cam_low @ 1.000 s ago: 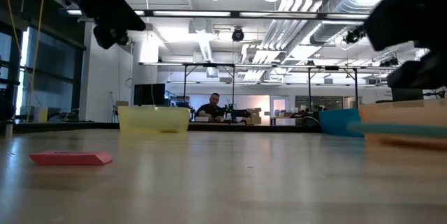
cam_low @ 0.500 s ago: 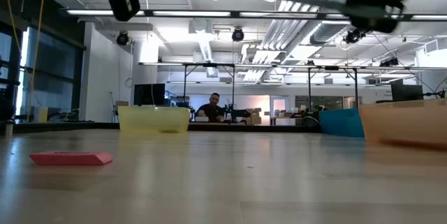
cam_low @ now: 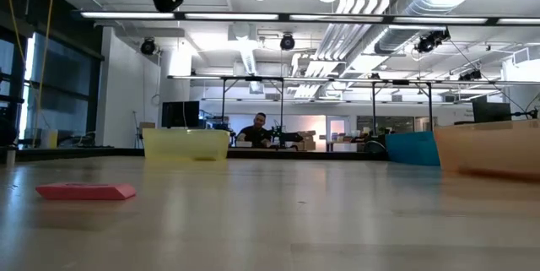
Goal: Sort crayons/erasers/pens/pencils in bins
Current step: Put the light blue pen into the white bin
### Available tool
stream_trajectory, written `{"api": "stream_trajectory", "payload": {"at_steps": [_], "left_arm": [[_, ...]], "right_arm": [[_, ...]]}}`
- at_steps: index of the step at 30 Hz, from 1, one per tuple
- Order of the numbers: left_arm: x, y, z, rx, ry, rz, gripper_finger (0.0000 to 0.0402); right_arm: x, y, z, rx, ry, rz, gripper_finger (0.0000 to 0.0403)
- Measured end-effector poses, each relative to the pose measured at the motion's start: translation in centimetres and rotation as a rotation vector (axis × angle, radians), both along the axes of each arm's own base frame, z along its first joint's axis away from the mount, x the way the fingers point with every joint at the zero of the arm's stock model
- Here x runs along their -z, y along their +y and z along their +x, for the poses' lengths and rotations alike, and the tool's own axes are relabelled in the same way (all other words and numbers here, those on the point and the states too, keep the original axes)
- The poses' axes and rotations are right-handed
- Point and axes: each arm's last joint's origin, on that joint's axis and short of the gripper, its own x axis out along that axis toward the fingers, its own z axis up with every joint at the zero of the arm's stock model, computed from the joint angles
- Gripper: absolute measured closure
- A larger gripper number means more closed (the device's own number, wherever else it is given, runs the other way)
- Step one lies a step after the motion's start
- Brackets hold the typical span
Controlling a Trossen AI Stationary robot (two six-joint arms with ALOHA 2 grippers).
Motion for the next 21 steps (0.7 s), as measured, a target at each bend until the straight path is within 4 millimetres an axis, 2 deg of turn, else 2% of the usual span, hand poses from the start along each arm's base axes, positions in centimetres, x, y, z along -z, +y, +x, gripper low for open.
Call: {"api": "stream_trajectory", "payload": {"at_steps": [6,13,21], "left_arm": [[-0.4,0.3,1.8,-0.029,-0.042,0.051,0.025],[-2.6,1.1,4.5,-0.067,-0.055,0.177,0.0228],[-4.4,1.7,5.8,-0.056,-0.098,0.233,0.0216]], "right_arm": [[-0.4,-1.4,1.4,0.042,-0.035,-0.028,0.0398],[-1.5,-1.1,3.9,-0.003,-0.05,-0.075,0.0398],[-1.8,-1.2,4.9,-0.006,-0.048,-0.079,0.0398]]}}
